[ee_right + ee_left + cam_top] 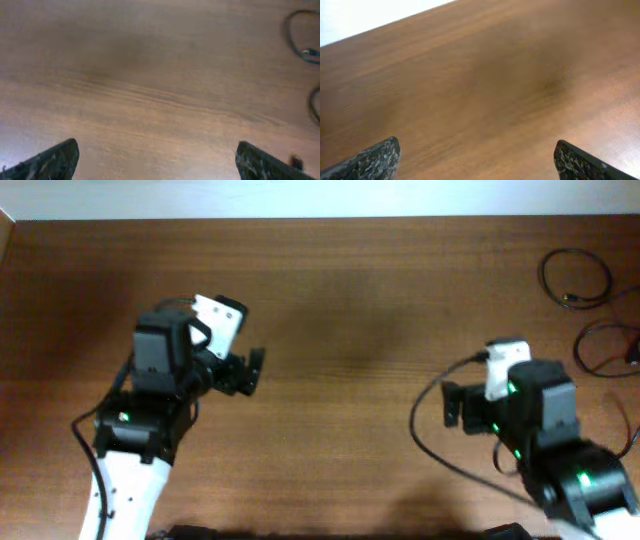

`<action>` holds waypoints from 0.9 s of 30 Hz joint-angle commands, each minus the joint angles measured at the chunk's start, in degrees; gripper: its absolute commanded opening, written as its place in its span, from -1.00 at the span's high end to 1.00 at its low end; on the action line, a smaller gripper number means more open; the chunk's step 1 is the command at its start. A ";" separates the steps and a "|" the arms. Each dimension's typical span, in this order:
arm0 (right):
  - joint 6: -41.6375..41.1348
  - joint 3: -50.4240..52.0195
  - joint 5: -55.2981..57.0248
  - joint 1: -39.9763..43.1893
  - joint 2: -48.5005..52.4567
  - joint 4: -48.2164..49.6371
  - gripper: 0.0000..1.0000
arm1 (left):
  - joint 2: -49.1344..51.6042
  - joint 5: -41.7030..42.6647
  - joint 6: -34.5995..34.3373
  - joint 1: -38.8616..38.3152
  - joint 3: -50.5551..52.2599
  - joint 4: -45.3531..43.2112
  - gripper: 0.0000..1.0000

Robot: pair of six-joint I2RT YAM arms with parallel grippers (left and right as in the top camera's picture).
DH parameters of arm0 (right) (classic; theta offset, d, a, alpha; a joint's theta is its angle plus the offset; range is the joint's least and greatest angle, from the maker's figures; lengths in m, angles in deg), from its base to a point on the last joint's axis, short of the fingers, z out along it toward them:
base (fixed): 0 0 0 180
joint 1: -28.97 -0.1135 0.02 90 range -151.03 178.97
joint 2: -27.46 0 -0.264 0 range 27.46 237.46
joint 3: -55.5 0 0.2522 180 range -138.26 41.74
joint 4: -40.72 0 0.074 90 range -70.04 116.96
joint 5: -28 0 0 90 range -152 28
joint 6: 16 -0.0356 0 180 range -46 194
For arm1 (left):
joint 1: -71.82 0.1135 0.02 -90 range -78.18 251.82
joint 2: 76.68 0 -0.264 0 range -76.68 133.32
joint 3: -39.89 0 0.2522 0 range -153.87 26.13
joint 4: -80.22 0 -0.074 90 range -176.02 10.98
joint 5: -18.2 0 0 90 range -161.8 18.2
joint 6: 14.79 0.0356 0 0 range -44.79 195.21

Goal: Untangle cables

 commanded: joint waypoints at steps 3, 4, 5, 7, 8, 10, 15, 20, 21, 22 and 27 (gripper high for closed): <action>-0.68 0.33 -4.98 -0.20 9.90 11.21 -0.97 | -8.72 -9.27 -3.87 -3.80 10.54 -7.21 -0.98; -1.38 0.33 -3.58 -0.17 11.23 11.23 -0.98 | -9.03 -9.29 -3.87 -3.80 12.52 -8.48 -0.98; -2.97 0.33 -1.36 -0.15 12.17 10.71 -0.98 | -8.96 -9.27 -3.87 -3.76 14.03 -9.77 -0.98; -3.82 0.33 1.95 -0.15 13.07 8.57 -0.98 | -7.08 -11.15 -3.89 -3.69 18.71 -15.06 -0.98; -3.80 0.52 2.78 -0.15 13.05 7.89 -0.98 | -6.03 -11.13 -3.89 -3.65 19.65 -16.37 -0.98; -3.82 2.10 3.39 -0.15 13.05 7.58 -0.98 | -3.32 -11.13 -3.91 -3.65 20.13 -17.33 -0.98; -7.91 10.43 5.70 -0.15 7.15 8.74 -0.98 | -3.54 -11.15 -6.23 -3.19 20.13 -16.90 -0.98; -6.82 16.81 5.55 -0.15 -0.94 11.93 -0.98 | -9.35 -11.13 -7.54 -1.38 22.45 -13.20 -0.98; -6.84 16.87 5.22 -0.15 -0.72 11.91 -0.98 | -10.47 -11.19 -7.52 -1.38 23.82 -13.22 -0.98; -6.82 16.87 4.52 -0.15 -0.70 12.13 -0.98 | -11.50 -11.56 -7.52 -1.22 25.20 -13.22 -0.98; -6.99 16.87 3.54 -0.15 -0.70 12.33 -0.98 | -13.66 -11.58 -7.52 0.59 27.56 -16.24 -0.98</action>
